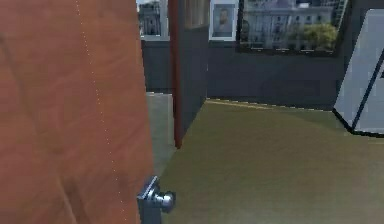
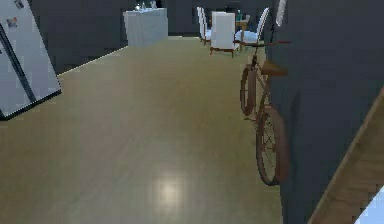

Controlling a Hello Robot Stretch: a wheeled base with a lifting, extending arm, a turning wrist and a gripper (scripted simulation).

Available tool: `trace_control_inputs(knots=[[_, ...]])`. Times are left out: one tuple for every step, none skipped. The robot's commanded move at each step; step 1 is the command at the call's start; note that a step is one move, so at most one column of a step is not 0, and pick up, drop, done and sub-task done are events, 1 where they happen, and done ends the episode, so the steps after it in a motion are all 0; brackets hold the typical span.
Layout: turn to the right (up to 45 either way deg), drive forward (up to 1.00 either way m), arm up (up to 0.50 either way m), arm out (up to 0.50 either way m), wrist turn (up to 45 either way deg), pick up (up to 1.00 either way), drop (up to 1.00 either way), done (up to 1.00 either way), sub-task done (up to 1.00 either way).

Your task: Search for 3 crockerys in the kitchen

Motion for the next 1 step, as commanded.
trace_control_inputs(knots=[[36.0, 0.0, 0.0, 0.0, 0.0, 0.0, 0.0, 0.0, 0.0]])
